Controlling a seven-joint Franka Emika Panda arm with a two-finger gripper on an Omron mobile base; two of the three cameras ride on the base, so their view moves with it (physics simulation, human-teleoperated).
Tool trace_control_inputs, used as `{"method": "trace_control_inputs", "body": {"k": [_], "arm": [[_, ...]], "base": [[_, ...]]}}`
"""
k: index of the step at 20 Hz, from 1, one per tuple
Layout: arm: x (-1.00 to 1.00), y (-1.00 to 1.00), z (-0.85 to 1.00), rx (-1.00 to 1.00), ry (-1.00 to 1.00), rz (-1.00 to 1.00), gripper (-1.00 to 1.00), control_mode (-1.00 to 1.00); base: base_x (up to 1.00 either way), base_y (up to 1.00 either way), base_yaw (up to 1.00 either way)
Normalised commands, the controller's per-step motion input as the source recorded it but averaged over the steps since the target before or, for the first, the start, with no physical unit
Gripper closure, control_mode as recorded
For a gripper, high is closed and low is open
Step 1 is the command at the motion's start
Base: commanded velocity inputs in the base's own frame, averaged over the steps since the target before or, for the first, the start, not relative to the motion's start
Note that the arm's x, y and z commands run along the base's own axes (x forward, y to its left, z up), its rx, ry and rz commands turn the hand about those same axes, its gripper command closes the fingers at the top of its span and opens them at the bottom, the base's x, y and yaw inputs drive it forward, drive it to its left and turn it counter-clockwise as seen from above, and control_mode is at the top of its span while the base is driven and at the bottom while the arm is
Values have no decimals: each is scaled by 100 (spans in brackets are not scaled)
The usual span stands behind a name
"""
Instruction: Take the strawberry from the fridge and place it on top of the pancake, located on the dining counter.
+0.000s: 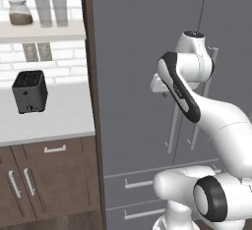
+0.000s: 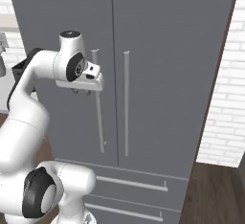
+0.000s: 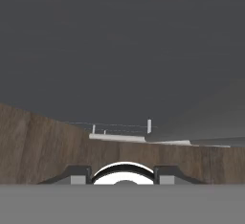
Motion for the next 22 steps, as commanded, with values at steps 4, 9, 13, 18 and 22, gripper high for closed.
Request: {"method": "trace_control_inputs", "body": {"k": [4, 9, 13, 18, 22], "arm": [[0, 0, 0, 0, 0, 0, -100, 100], [0, 0, 0, 0, 0, 0, -100, 100], [0, 0, 0, 0, 0, 0, -100, 100], [0, 0, 0, 0, 0, 0, -100, 100], [0, 0, 0, 0, 0, 0, -100, 100]], "base": [[0, 0, 0], [-2, 0, 0], [-47, 0, 0], [-61, -11, 0], [-26, -39, 0]]}}
